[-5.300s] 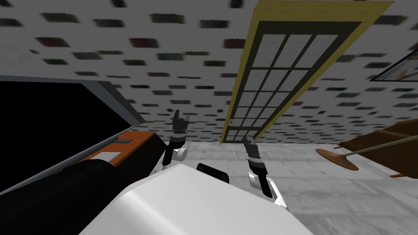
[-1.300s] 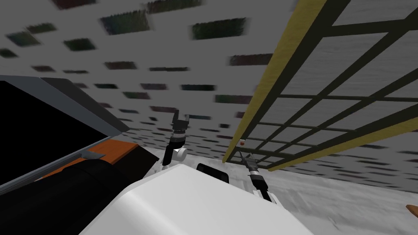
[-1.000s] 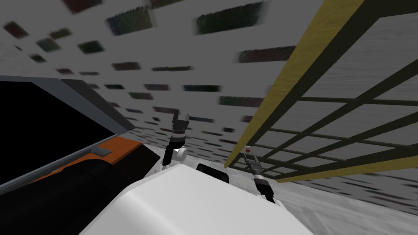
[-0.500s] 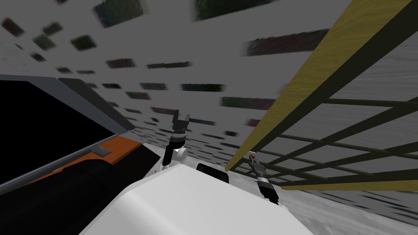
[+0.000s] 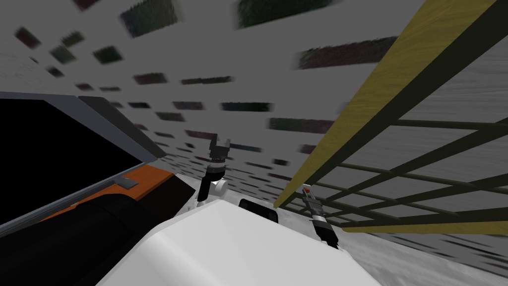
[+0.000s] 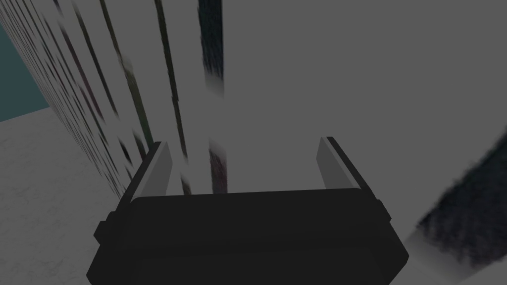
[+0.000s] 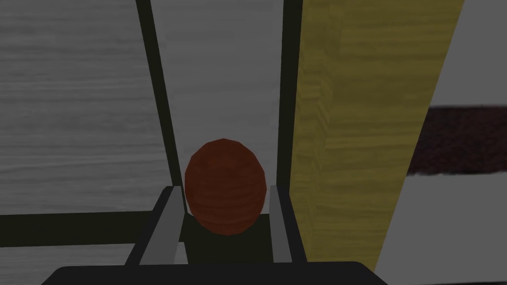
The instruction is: Pull the door open
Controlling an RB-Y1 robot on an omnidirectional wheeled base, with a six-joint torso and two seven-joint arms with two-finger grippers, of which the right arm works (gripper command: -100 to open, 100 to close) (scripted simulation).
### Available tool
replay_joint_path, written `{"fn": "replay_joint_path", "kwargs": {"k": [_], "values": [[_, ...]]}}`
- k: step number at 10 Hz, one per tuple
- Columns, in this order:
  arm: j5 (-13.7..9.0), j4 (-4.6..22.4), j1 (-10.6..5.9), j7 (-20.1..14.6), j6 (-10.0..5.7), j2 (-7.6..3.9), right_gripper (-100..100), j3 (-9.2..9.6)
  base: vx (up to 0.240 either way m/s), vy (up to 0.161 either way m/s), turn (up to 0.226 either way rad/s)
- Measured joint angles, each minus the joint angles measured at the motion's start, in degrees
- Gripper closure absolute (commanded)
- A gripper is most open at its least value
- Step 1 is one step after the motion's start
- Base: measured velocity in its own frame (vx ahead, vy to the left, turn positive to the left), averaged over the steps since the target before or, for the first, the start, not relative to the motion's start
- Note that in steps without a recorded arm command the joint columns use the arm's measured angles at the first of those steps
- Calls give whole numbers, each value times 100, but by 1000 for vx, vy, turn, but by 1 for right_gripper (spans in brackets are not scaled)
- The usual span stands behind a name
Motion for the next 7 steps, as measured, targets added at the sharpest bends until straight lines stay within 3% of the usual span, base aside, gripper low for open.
{"fn": "replay_joint_path", "kwargs": {"k": [7], "values": [[-262,-41,-17,-740,53,-17,100,132,-34,-17,39]]}}
